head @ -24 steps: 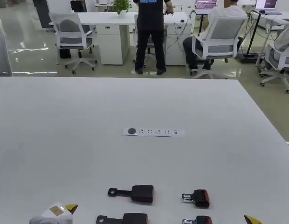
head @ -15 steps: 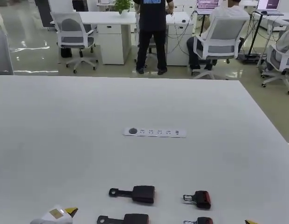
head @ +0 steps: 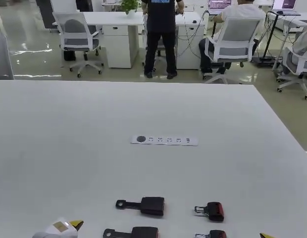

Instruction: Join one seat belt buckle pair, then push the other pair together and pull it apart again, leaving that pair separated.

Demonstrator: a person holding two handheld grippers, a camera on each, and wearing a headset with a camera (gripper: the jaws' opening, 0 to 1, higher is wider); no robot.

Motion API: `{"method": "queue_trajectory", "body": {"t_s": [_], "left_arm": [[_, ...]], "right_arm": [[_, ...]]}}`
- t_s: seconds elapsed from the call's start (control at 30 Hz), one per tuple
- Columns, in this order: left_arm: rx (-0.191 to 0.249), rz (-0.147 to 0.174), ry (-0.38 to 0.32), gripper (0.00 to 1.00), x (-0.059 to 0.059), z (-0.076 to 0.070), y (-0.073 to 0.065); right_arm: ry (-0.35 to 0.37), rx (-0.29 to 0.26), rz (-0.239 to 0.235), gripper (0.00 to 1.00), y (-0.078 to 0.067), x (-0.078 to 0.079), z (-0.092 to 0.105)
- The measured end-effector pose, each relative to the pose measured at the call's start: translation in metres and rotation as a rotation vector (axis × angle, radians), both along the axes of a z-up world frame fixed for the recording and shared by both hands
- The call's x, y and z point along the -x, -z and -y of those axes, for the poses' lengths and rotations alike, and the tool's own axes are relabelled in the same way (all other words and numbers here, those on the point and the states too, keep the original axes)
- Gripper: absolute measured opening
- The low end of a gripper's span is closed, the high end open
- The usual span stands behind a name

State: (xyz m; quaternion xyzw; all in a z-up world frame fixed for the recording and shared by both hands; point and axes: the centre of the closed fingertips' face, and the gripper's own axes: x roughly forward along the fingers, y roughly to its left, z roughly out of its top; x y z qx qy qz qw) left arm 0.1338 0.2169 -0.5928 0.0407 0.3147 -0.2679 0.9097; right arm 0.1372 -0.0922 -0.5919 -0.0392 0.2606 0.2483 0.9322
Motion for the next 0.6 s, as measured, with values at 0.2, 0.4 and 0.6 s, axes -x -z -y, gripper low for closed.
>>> {"method": "queue_trajectory", "body": {"t_s": [0.2,0.4,0.6], "left_arm": [[0.0,0.001,-0.006,0.99,0.0006,-0.0001,-0.0013],[0.002,0.001,-0.008,0.98,0.0004,-0.0013,-0.0007],[-0.001,-0.003,-0.01,0.98,0.0017,-0.0018,-0.0004]], "right_arm": [[0.003,0.001,0.001,0.92,-0.0024,-0.0003,0.0003],[0.001,0.005,0.001,0.92,-0.0039,-0.0001,-0.0009],[-0.003,0.011,0.003,0.91,-0.0034,-0.0005,-0.0007]]}}
